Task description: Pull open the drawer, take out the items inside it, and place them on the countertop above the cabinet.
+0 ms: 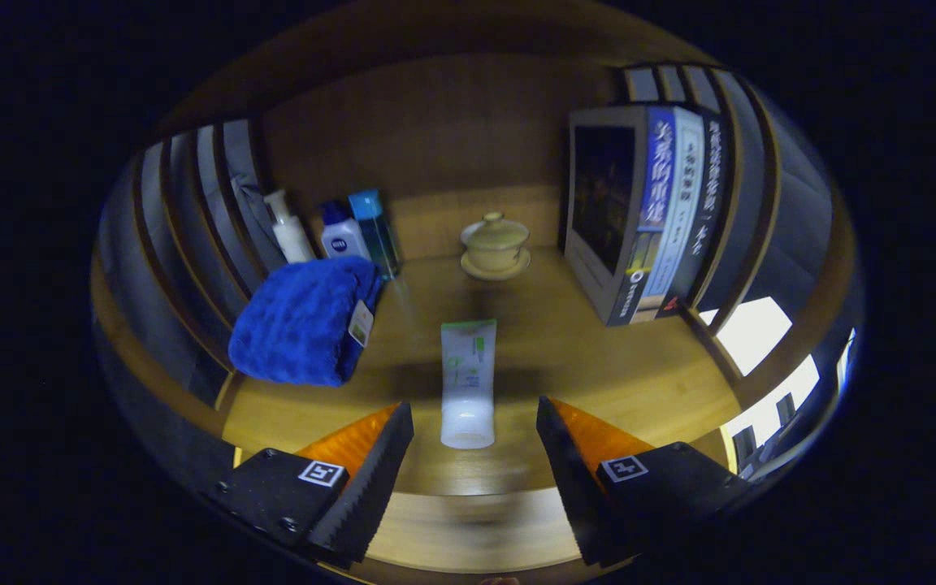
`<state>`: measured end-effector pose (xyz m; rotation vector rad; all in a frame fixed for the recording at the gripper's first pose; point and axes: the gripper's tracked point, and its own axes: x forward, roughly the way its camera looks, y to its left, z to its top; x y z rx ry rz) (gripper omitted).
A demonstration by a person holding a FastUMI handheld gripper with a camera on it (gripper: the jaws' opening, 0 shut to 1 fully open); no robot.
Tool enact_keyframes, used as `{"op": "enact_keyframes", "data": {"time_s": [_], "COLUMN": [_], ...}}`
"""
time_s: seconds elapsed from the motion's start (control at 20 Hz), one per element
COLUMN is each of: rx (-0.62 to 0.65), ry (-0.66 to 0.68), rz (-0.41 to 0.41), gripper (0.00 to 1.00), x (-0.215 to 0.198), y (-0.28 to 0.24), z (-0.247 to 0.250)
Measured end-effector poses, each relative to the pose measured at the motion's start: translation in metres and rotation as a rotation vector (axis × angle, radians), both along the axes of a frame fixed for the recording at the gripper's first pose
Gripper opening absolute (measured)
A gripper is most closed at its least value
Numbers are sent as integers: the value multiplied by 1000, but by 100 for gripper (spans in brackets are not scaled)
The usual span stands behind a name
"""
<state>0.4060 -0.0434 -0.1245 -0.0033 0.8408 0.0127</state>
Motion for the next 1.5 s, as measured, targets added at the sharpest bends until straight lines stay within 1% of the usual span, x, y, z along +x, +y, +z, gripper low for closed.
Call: {"op": "enact_keyframes", "data": {"time_s": [0.15,0.35,0.6,0.75,0.95,1.1,1.2,1.35,1.5], "rx": [-15,-64,-24,5,24,-5,-12,7,-44], "ry": [-88,-221,-335,-370,-358,-377,-386,-374,-354], "rz": [39,121,182,205,211,192,166,132,106], "gripper": [99,98,98,98,98,97,97,97,98], "x": [-22,-63,-127,-170,-222,-250,-269,-281,-281], "y": [-12,-16,11,23,31,26,24,25,13], "z": [47,101,130,117,77,53,40,16,-14]}}
